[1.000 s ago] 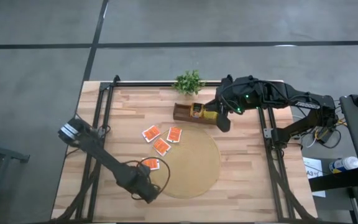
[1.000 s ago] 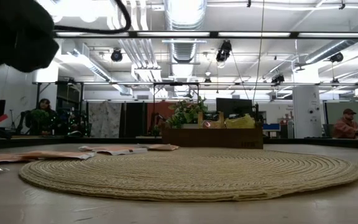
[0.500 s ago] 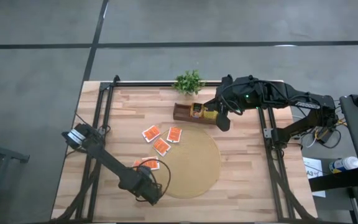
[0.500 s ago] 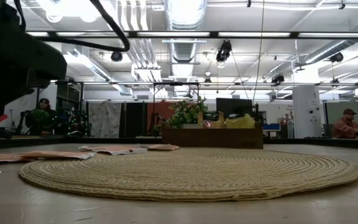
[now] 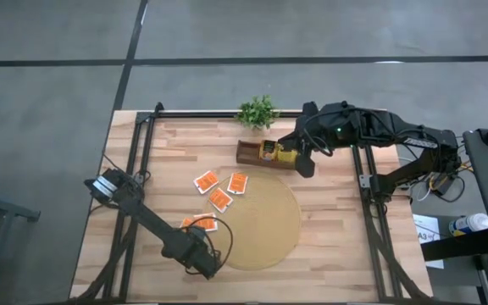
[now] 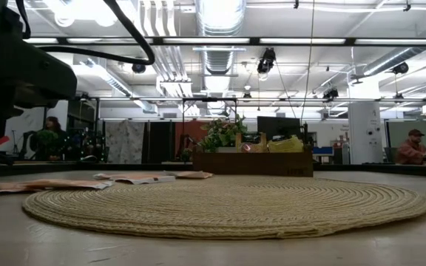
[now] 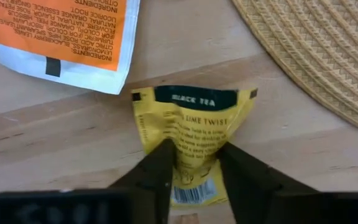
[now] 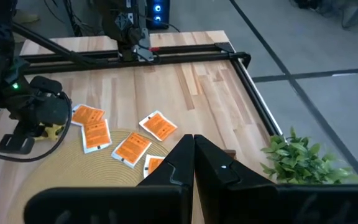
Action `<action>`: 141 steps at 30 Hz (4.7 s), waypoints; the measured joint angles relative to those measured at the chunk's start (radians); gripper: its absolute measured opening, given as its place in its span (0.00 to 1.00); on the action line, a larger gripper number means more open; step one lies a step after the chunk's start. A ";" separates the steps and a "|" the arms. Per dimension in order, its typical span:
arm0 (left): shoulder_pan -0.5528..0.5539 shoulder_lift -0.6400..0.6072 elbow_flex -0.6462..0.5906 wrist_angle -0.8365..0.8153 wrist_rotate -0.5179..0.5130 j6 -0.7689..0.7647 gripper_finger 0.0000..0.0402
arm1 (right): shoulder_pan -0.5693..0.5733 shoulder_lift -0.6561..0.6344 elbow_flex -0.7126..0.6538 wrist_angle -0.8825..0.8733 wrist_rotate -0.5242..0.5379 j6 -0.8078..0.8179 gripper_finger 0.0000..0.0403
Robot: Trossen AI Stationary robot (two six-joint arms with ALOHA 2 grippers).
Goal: Pick & Place Tea
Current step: Put the yellow tea bag into the right section of the wooden organizer
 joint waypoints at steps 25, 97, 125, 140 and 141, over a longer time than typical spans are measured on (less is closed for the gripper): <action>0.017 -0.323 0.063 -0.129 -0.398 0.229 0.06 | 0.003 -0.013 0.009 -0.001 -0.124 -0.148 0.02; 0.566 -0.535 0.062 0.793 0.176 1.292 0.06 | 0.007 0.142 0.008 0.238 -0.651 -0.041 0.36; 0.571 -0.531 0.062 0.787 0.184 1.292 0.06 | 0.007 0.174 0.008 0.238 -0.696 -0.056 0.04; 0.572 -0.531 0.061 0.787 0.209 1.293 0.21 | 0.006 0.172 0.008 0.197 -0.693 -0.069 0.02; 0.572 -0.531 0.061 0.786 0.211 1.295 0.25 | 0.006 0.172 0.008 0.188 -0.693 -0.069 0.02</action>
